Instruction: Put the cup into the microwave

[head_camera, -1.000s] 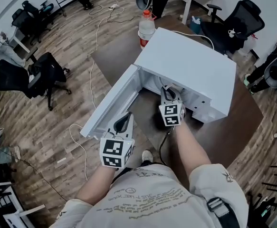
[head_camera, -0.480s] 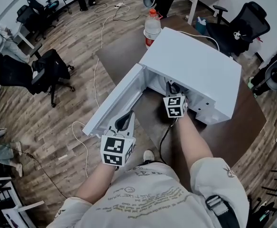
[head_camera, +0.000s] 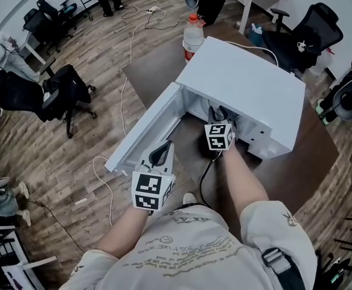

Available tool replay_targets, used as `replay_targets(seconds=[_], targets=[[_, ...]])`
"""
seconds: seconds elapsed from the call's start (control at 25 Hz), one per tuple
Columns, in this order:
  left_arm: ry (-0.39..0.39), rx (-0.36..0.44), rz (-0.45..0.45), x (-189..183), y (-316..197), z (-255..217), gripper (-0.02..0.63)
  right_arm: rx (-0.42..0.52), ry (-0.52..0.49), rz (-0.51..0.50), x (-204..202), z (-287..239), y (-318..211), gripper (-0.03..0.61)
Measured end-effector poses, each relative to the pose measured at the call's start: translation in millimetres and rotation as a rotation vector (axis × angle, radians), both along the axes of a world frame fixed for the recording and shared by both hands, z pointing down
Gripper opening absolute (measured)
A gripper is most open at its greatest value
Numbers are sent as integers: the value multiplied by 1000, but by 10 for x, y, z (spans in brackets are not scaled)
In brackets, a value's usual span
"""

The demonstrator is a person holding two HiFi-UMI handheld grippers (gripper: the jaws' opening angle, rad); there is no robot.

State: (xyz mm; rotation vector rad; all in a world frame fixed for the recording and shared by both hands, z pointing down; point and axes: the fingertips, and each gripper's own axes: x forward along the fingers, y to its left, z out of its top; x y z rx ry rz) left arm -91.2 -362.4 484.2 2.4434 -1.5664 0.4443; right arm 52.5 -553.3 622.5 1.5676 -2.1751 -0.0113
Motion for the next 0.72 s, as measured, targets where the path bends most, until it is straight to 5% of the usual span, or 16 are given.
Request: replay_targets(seconds=[0.44,0.72], targets=[[43,11,-41,18,-45,-63,14,-9,-131,90,100,-168,352,120],[55,23,-34,53,-19,-99,14,-25,-235,136,109,-444,735,26]])
